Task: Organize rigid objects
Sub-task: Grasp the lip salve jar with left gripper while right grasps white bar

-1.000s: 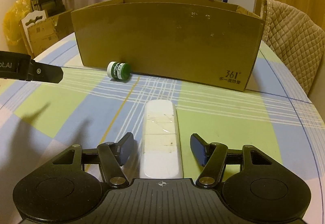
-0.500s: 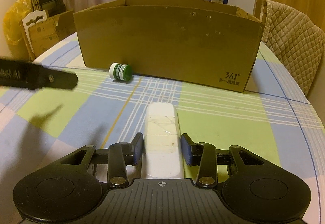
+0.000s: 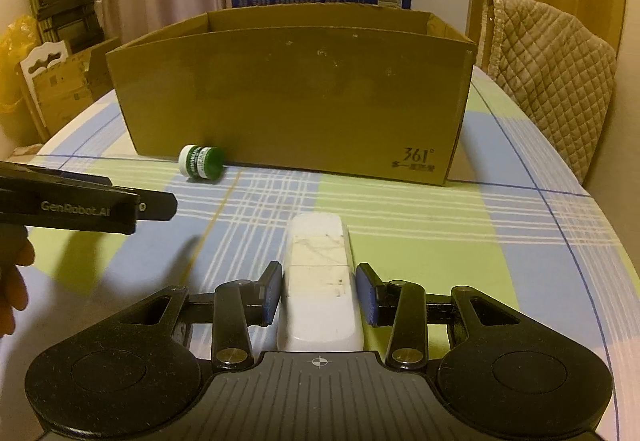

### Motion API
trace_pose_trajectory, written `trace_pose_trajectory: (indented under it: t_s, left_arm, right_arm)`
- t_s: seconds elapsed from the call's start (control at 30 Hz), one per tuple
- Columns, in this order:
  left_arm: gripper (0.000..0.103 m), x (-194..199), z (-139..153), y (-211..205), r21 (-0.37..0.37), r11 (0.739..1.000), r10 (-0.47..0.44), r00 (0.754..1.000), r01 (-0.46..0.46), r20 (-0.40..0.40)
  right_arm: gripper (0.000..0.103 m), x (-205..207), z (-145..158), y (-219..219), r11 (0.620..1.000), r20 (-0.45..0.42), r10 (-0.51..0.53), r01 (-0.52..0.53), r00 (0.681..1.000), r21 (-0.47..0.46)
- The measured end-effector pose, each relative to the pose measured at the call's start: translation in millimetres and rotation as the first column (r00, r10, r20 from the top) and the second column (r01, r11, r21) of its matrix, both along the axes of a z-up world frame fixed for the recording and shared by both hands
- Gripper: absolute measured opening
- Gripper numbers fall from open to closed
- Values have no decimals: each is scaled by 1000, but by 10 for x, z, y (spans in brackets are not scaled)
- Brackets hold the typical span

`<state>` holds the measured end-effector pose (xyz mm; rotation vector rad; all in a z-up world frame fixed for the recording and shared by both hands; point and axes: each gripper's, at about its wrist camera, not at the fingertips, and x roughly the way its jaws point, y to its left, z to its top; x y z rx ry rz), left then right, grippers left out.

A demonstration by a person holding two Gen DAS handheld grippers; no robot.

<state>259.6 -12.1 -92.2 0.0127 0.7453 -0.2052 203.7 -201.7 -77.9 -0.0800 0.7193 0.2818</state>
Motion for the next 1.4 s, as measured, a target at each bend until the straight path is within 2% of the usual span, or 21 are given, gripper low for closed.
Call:
trace_pose_trajectory:
  t_s: [0.17,0.3,0.53,0.67,0.77,1.13,1.4]
  left_arm:
    - [78,111,-21,-66,16,1000,-20,999,19,31]
    - [66,240,-36,-95,14,1000,-26,998,25,53]
    - [54,457,-117,-168,14,999,-35,997,34,64]
    - [43,555,-172,-177,17,999,-36,998,36,53]
    - [28,573,-192,-179,21,999,-37,998,36,44]
    - [27,256,-44,-203,17,998,-58,998,58,-2]
    - [27,-157,233,-146,25,997,-72,997,72,32]
  right_arm:
    - [37,68,-16,-49,1000,-5,-24,24,1000,10]
    - [37,93,-24,-81,999,-12,-34,34,999,15]
    - [37,98,-54,-92,999,-23,-38,38,999,11]
    - [37,101,-61,-85,999,-19,-34,34,999,7]
    - [37,113,-68,-60,1000,-12,-26,26,1000,-8]
    - [37,127,-75,-27,999,-23,-25,24,999,-31]
    - [37,-47,89,-43,1000,8,-16,17,1000,-3]
